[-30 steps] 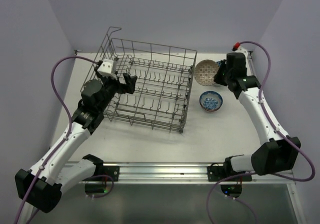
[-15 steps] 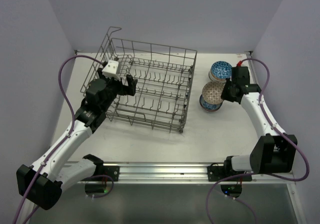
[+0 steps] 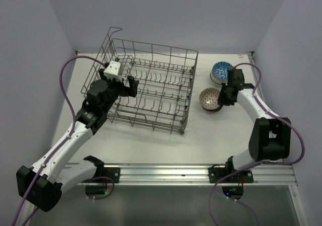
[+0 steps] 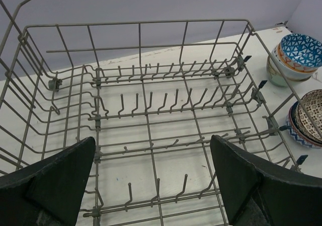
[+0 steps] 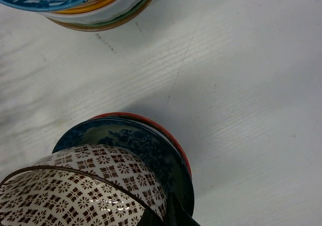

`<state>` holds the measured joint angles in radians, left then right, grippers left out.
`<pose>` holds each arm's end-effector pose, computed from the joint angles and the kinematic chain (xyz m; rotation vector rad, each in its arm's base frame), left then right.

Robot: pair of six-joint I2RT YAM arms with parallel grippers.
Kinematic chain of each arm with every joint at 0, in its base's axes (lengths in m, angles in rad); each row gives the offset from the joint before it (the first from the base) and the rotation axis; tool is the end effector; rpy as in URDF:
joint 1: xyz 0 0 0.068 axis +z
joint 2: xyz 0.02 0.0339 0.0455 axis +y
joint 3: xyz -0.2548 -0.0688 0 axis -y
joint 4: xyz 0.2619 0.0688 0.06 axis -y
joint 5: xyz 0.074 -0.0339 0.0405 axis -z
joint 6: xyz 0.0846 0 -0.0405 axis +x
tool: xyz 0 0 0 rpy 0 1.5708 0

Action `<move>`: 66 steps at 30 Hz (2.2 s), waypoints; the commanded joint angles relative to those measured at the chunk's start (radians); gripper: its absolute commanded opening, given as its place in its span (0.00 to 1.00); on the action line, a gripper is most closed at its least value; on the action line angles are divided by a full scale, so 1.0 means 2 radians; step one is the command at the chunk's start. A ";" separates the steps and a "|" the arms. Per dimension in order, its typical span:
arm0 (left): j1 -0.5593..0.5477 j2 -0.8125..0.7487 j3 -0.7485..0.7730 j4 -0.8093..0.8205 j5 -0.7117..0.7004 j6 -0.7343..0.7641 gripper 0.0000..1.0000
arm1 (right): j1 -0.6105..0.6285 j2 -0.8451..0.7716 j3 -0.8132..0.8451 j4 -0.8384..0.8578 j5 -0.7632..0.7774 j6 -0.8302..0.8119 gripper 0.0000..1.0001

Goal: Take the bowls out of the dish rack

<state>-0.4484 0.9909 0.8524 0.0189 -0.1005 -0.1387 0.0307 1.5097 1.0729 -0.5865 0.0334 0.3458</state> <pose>0.2786 -0.1246 0.3310 0.1873 1.6920 -0.3546 0.3496 0.0079 0.1760 0.4194 2.5621 0.0938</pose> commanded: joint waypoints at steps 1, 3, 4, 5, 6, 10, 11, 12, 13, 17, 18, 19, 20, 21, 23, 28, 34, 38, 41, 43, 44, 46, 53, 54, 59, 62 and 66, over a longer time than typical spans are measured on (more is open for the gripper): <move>-0.004 -0.002 -0.002 0.010 -0.007 0.007 1.00 | 0.000 0.002 0.007 0.032 -0.008 -0.006 0.09; -0.004 -0.001 -0.001 0.009 -0.007 0.008 1.00 | 0.000 0.005 0.012 0.030 -0.006 -0.008 0.20; -0.004 0.000 -0.001 0.008 -0.008 0.009 1.00 | 0.000 0.006 0.013 0.027 -0.005 -0.008 0.27; -0.004 0.000 -0.001 0.008 -0.008 0.009 1.00 | 0.000 0.005 0.016 0.026 -0.005 -0.009 0.31; -0.004 0.000 0.000 0.008 -0.007 0.009 1.00 | 0.000 0.004 0.021 0.024 -0.004 -0.009 0.40; -0.004 -0.001 0.001 0.006 -0.009 0.010 1.00 | 0.000 0.001 0.039 0.008 0.001 -0.013 0.56; -0.004 -0.002 0.001 0.006 -0.009 0.010 1.00 | 0.000 0.001 0.043 0.004 0.005 -0.016 0.58; -0.004 -0.002 0.001 0.006 -0.010 0.010 1.00 | -0.001 0.000 0.049 0.001 0.006 -0.016 0.58; -0.004 -0.004 0.001 0.005 -0.011 0.010 1.00 | 0.000 -0.001 0.050 -0.004 0.007 -0.018 0.59; -0.004 -0.005 0.002 0.004 -0.013 0.010 1.00 | 0.000 -0.010 0.055 -0.012 0.022 -0.021 0.60; -0.004 -0.005 0.002 0.004 -0.012 0.010 1.00 | 0.000 -0.012 0.056 -0.014 0.025 -0.020 0.61; -0.004 -0.006 0.002 0.004 -0.013 0.010 1.00 | 0.000 -0.014 0.056 -0.014 0.028 -0.020 0.61; -0.004 -0.005 0.002 0.004 -0.012 0.011 1.00 | 0.000 -0.017 0.055 -0.015 0.029 -0.021 0.60; -0.004 -0.005 0.002 0.004 -0.012 0.011 1.00 | 0.000 -0.019 0.053 -0.015 0.035 -0.022 0.57; -0.004 -0.006 0.002 0.004 -0.012 0.011 1.00 | 0.000 -0.022 0.050 -0.017 0.040 -0.023 0.47; -0.004 -0.007 0.003 0.003 -0.013 0.011 1.00 | 0.000 -0.028 0.037 -0.019 0.047 -0.023 0.32; -0.004 -0.015 0.002 0.010 0.023 0.016 1.00 | 0.000 -0.053 0.059 -0.038 0.062 -0.023 0.58; -0.004 -0.024 -0.001 0.011 0.003 0.018 1.00 | 0.001 -0.081 0.079 -0.038 0.065 -0.028 0.78; -0.004 -0.026 -0.004 0.011 -0.018 0.018 1.00 | 0.002 -0.117 0.084 -0.009 0.040 -0.035 0.99; -0.004 -0.027 -0.005 0.011 -0.025 0.019 1.00 | 0.002 -0.128 0.106 -0.007 0.023 -0.030 0.99; -0.004 -0.026 -0.005 0.011 -0.026 0.019 1.00 | 0.003 -0.139 0.114 -0.002 0.012 -0.029 0.99; -0.004 -0.027 -0.005 0.012 -0.026 0.024 1.00 | 0.011 -0.154 0.113 0.031 -0.039 -0.028 0.99; -0.004 -0.057 -0.011 0.017 -0.039 0.036 1.00 | 0.113 -0.227 0.030 0.130 -0.034 -0.059 0.99; -0.004 -0.062 -0.016 0.021 -0.039 0.037 1.00 | 0.118 -0.226 0.026 0.128 -0.040 -0.058 0.99; -0.004 -0.073 -0.029 0.033 -0.080 0.041 1.00 | 0.173 -0.229 -0.005 0.134 0.011 -0.067 0.99; -0.004 -0.061 -0.024 0.024 -0.114 0.040 1.00 | 0.174 -0.229 -0.006 0.128 0.051 -0.036 0.99; -0.004 -0.054 -0.024 0.023 -0.125 0.038 1.00 | 0.174 -0.221 0.020 0.101 0.089 -0.018 0.99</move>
<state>-0.4530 0.8787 0.8055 0.0246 -0.2886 -0.0814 0.3786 1.0657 1.0580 -0.3813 0.1070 0.2722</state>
